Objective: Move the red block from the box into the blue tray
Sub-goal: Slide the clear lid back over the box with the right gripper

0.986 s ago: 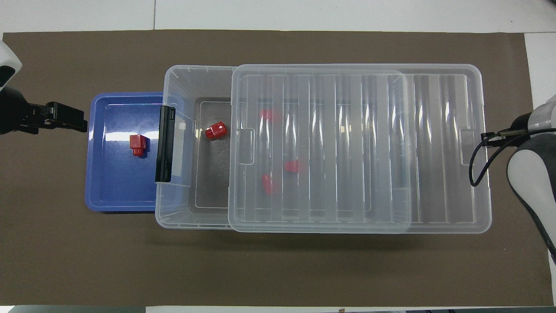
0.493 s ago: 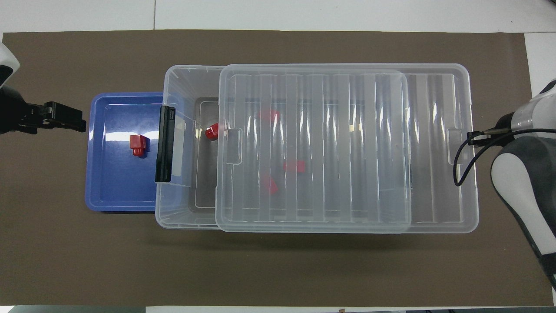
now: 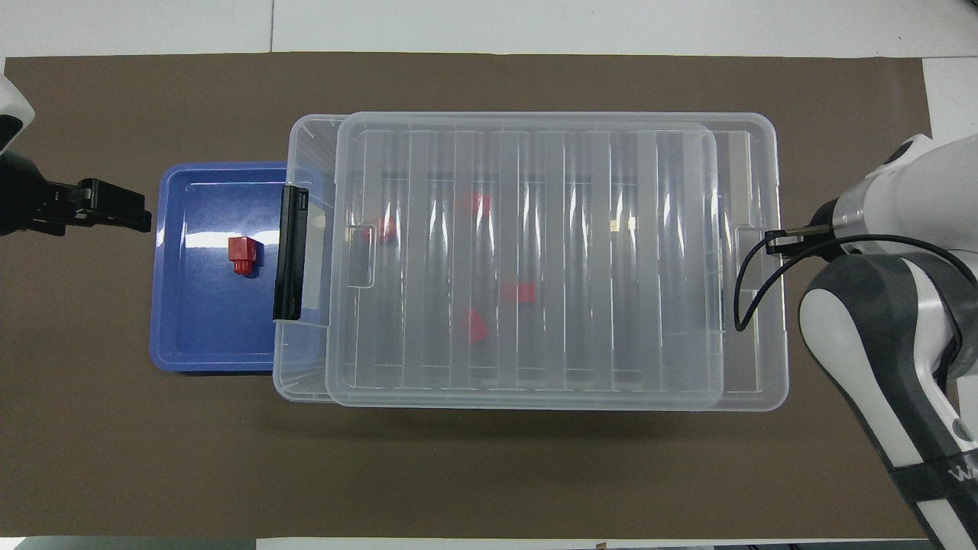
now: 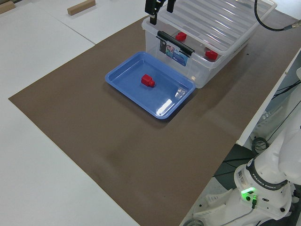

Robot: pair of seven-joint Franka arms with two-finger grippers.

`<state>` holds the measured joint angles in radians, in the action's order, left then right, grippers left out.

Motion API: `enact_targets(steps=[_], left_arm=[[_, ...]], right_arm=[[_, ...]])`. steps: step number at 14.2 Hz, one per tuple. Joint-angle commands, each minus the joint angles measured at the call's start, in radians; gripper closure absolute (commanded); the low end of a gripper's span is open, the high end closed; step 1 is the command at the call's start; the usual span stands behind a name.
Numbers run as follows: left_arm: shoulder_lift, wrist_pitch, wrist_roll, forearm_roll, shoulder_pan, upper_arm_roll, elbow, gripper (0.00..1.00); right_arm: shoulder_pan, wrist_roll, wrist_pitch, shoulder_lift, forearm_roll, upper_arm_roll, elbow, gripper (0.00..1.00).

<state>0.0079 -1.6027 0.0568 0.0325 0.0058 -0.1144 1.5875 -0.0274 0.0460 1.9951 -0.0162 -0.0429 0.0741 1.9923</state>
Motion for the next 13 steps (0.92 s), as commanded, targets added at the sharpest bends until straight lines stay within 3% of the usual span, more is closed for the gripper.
enact_targets(steps=[1, 13], left_arm=[[-0.026, -0.005, -0.012, 0.018, 0.005, 0.002, 0.023, 0.00], [-0.026, -0.005, -0.012, 0.018, 0.005, 0.002, 0.023, 0.00]], right_arm=[[0.012, 0.025, 0.002, -0.014, 0.066, 0.003, 0.013, 1.00], [0.026, 0.112, 0.018, -0.013, 0.071, 0.042, 0.013, 1.00]])
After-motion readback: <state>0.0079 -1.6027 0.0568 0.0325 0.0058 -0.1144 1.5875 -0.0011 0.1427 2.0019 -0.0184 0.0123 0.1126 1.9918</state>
